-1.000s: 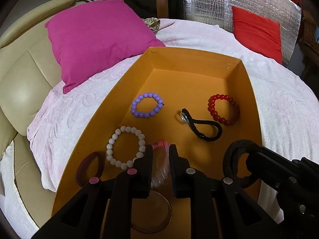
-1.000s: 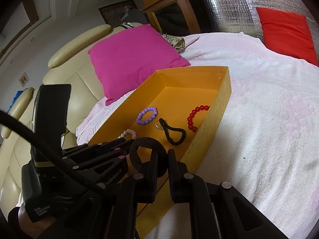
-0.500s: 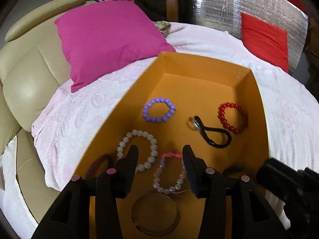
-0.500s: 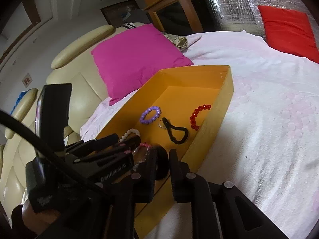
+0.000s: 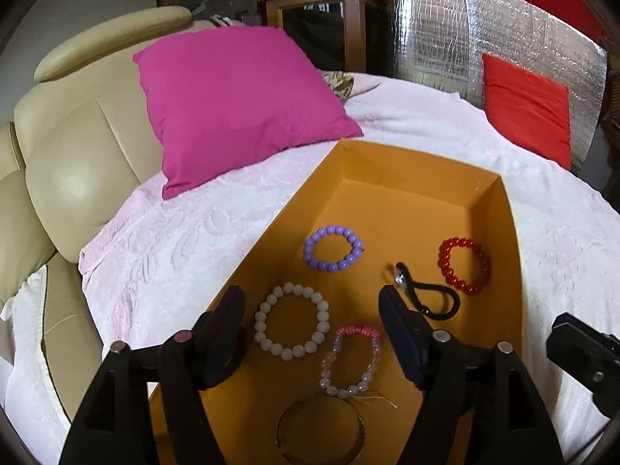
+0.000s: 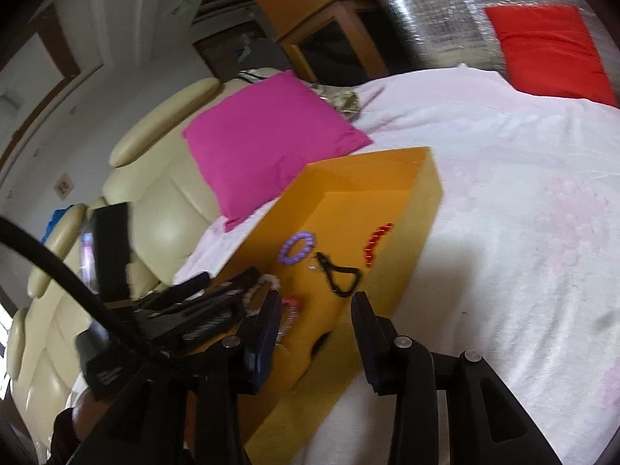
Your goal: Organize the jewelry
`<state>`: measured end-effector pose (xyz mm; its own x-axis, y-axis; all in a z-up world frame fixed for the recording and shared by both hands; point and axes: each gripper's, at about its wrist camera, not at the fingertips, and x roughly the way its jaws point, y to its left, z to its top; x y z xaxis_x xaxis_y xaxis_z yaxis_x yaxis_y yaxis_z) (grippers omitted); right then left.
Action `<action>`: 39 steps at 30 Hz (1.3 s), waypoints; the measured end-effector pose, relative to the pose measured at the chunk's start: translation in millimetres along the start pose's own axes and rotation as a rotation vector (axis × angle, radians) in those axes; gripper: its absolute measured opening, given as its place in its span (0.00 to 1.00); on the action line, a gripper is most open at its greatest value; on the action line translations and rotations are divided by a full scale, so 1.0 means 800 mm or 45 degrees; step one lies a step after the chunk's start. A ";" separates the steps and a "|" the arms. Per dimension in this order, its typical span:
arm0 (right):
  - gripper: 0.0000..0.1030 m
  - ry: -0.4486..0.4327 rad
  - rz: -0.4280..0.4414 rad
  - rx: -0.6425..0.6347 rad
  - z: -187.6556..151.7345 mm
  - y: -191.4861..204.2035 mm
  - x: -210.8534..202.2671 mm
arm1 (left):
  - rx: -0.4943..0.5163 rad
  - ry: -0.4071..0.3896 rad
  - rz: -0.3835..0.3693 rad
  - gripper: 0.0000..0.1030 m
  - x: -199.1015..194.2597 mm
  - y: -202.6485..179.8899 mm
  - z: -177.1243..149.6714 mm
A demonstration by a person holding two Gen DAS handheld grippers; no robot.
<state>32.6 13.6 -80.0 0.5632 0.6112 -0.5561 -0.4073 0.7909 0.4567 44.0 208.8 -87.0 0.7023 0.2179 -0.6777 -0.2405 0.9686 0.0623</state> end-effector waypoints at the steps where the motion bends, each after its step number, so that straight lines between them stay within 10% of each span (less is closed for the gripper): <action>1: 0.40 0.005 -0.016 0.005 0.000 -0.002 0.000 | -0.001 -0.011 0.011 0.77 -0.002 -0.002 0.001; 15: 0.68 -0.101 -0.355 -0.197 -0.005 0.023 -0.062 | 0.036 -0.158 0.113 0.79 -0.092 -0.004 -0.013; 39: 0.79 -0.294 -0.486 -0.341 -0.061 0.177 -0.269 | 0.075 -0.422 0.044 0.96 -0.361 0.041 -0.054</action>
<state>-181.2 -4.2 70.6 0.8392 0.2789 -0.4668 -0.2945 0.9548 0.0410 -195.8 172.7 79.2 0.8764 0.2683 -0.3998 -0.2356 0.9631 0.1300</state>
